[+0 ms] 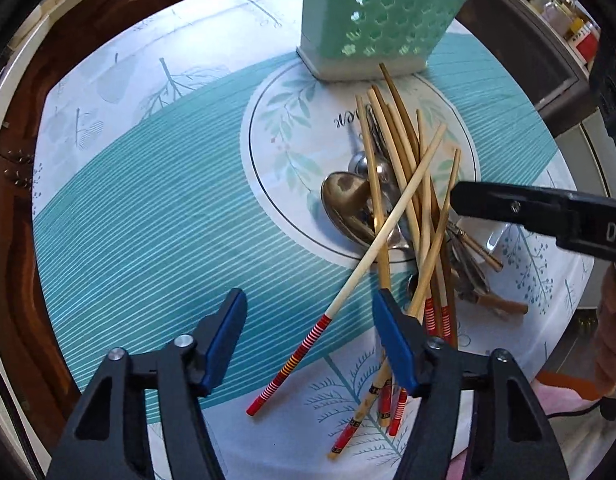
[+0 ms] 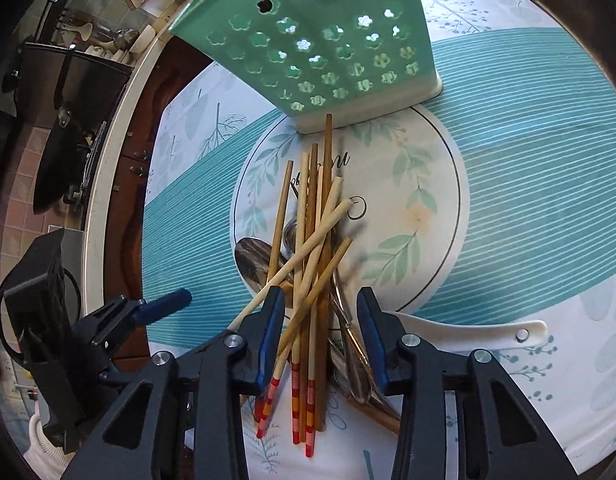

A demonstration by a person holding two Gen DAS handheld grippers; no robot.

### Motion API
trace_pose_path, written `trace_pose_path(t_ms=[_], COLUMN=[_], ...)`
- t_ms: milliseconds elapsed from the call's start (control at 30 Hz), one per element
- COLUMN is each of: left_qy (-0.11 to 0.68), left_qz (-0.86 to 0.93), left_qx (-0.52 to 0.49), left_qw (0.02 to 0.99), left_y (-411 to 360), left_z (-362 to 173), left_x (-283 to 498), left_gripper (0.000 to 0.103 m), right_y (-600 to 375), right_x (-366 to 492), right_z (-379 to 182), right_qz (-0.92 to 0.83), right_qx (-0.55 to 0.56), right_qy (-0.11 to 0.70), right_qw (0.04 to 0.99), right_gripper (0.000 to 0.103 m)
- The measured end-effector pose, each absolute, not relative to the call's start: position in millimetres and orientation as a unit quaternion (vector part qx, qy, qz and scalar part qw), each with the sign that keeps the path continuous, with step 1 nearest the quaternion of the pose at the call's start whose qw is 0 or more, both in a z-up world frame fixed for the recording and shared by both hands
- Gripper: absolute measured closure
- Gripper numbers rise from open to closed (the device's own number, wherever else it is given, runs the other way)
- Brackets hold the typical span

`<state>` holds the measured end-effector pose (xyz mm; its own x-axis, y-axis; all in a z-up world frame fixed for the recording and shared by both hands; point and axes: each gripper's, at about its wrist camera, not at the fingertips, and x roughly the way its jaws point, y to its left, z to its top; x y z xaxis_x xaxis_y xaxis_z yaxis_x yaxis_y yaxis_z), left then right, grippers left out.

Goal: Organize utensils
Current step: 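Lower the left tool onto the chopstick pile and close on one chopstick while the right tool does the same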

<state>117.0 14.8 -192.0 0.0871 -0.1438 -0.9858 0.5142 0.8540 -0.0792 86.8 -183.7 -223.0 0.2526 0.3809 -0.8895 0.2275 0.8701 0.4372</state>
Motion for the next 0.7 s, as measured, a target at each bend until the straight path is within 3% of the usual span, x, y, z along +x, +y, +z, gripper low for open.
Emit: trace_pose_path(t_ms=[267,700], left_qy=[0.655,0.656], left_qz=[-0.25,-0.266], left_qx=[0.152,0.208], left_qw=[0.696,0.675], left_y=[17.5,-12.9], left_z=[-203.9,-219.0], left_x=[125.2,123.3], left_gripper=[0.063,0.064], right_y=[-183.0,-182.3], right_x=[102.4,104.0], right_z=[-241.9,-249.2], right_qz=[0.046,0.043], right_qx=[0.288,0.305], right_qy=[0.597,0.592], right_qw=[0.747,0.745], right_gripper=[0.072,0.075])
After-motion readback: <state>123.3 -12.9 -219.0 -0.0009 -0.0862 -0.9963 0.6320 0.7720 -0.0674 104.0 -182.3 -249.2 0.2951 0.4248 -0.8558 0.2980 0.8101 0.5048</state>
